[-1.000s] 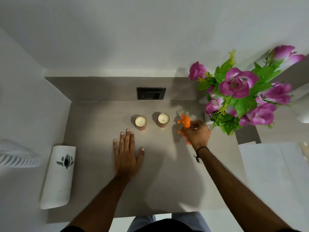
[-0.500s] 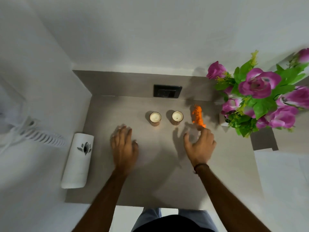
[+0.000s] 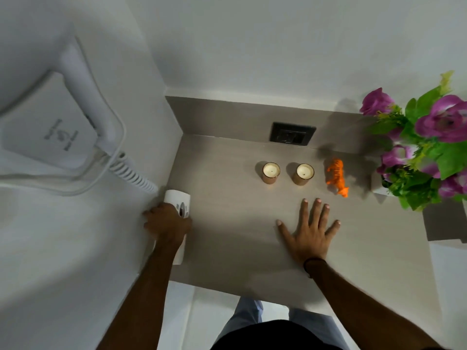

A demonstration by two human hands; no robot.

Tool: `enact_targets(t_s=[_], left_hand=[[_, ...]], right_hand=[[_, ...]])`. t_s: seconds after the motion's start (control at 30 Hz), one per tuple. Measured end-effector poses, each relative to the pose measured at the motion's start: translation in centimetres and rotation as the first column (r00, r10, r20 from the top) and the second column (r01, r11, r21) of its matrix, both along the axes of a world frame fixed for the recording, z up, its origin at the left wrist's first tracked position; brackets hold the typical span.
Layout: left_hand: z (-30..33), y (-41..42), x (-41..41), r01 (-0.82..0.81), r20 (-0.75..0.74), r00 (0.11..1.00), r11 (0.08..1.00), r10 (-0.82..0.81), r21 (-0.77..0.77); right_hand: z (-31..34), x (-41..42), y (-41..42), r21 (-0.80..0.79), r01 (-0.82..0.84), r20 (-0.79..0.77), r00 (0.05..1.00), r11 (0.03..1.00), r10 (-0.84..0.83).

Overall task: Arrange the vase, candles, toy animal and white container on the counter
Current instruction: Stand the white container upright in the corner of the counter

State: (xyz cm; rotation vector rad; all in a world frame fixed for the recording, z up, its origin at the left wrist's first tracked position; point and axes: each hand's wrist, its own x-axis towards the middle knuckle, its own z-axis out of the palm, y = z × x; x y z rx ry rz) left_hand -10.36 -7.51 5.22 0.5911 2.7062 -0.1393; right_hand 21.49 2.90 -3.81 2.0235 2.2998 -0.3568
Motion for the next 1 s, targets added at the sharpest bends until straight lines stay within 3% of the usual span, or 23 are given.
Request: enact_targets(t_s=[0.07,0.17,0.23,0.3,0.47,0.6,0.67,0.77,0.87,1.0], left_hand=[[1.0,0.7,0.1,0.051,0.090,0.994,0.994,-0.061,0.101],[2.1,1.6,1.8,0.172,-0.025,0.984,0.900,-0.177,0.400],[2.3,2.5,2.7,0.097,-0.034,0.995,0.780,-0.096,0.618],[2.2,3.2,3.4,-0.006,0.031,0.999,0.670,-0.025,0.742],[0.8,4.0,4.0,-0.132,0.127,0.991,0.558,0.047,0.819],[-1.1,2.5,3.1,-0.166,0.201,0.980,0.553,-0.002,0.816],[-2.0,1.4,3.3,-0.190,0.225,0.974,0.494,-0.013,0.849],[-2.7,0.7,3.3,-0.229,0.251,0.968,0.431,0.006,0.873],[-2.7,1.7,2.5,-0.218,0.247,0.969,0.427,-0.012,0.878],[-2.3,4.9,0.3,-0.217,0.249,0.968,0.426,-0.020,0.879]], right_hand=[[-0.1,0.1,0.0,0.002,0.000,0.003,1.000,1.000,0.000],[-0.2,0.1,0.0,-0.010,-0.004,0.003,1.000,1.000,0.004],[-0.1,0.2,0.0,-0.028,-0.011,0.006,1.000,1.000,0.011],[0.0,0.1,0.1,-0.044,-0.021,0.000,1.000,0.999,0.021],[0.7,-0.9,-0.4,-0.095,-0.010,-0.018,1.000,0.995,0.008],[2.3,-3.2,-1.1,0.032,-0.075,-0.110,0.991,0.997,0.078],[3.3,-5.8,-0.8,-0.001,-0.180,-0.358,0.918,0.984,0.168],[5.5,-11.8,0.4,-0.189,-0.296,-0.711,0.699,0.936,0.077],[6.6,-17.8,2.1,-0.189,-0.404,-0.787,0.607,0.895,0.108],[7.2,-23.0,5.5,-0.176,-0.387,-0.804,0.587,0.905,0.095]])
